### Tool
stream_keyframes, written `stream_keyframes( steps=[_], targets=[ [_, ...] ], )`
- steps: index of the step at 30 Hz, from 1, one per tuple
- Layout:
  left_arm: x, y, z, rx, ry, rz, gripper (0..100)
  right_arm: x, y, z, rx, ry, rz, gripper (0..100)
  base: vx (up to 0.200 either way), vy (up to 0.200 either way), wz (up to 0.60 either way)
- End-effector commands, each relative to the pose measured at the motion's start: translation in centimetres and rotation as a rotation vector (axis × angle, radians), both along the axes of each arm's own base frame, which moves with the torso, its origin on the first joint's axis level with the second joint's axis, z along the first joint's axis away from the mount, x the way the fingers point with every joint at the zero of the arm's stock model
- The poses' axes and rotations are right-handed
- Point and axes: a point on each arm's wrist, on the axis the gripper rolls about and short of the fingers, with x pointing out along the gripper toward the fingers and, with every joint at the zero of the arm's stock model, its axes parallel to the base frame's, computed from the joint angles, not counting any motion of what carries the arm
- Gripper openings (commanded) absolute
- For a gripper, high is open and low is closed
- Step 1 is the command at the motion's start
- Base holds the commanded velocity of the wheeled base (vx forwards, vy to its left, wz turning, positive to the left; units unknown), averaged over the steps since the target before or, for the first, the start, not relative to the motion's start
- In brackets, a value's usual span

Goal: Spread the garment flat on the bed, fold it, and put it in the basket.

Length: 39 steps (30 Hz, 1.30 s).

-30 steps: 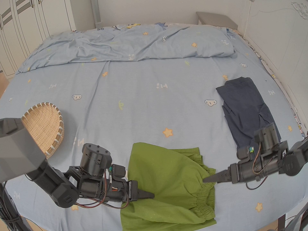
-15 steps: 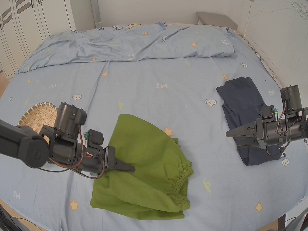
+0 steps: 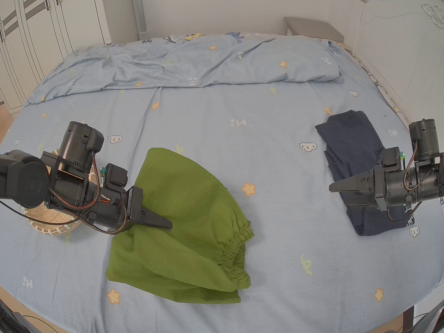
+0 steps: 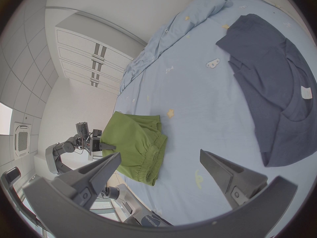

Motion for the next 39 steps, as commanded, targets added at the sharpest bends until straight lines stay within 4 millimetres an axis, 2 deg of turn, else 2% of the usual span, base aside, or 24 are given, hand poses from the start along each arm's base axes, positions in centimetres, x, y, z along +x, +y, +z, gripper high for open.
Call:
stream_keyframes(
  steps=[1, 14, 20, 28, 32, 35, 39],
  targets=[
    [-0.1, 0.0, 0.6, -0.006, -0.02, -0.004, 0, -0.1, 0.0, 0.1, 0.002, -0.003, 0.001, 100, 0.0, 0.2, 0.0],
    [-0.2, -0.1, 0.5, -0.005, -0.021, -0.008, 0, -0.4, 0.0, 0.3, 0.002, -0.012, 0.005, 100, 0.0, 0.2, 0.0],
    [-0.3, -0.1, 0.6, 0.0, -0.033, -0.006, 0, -0.7, 0.0, 0.3, 0.002, -0.013, 0.005, 100, 0.0, 0.0, 0.0],
    [-0.4, -0.5, 2.6, 0.016, -0.168, -0.067, 0, -1.4, -0.1, 1.0, 0.007, -0.036, 0.007, 100, 0.0, 0.0, 0.0],
    [0.1, -0.4, 4.7, 0.005, -0.244, -0.058, 0, -1.4, -0.1, 1.1, 0.008, -0.041, 0.005, 100, 0.0, 0.0, 0.0],
    [-0.2, -0.1, 6.4, -0.001, -0.325, -0.062, 0, -1.4, -0.2, 1.1, 0.009, -0.041, 0.002, 100, 0.0, 0.0, 0.0],
    [0.0, 1.1, 7.2, 0.018, -0.381, -0.026, 0, -1.4, -0.2, 1.1, 0.009, -0.041, 0.0, 100, 0.0, 0.0, 0.0]
  ],
)
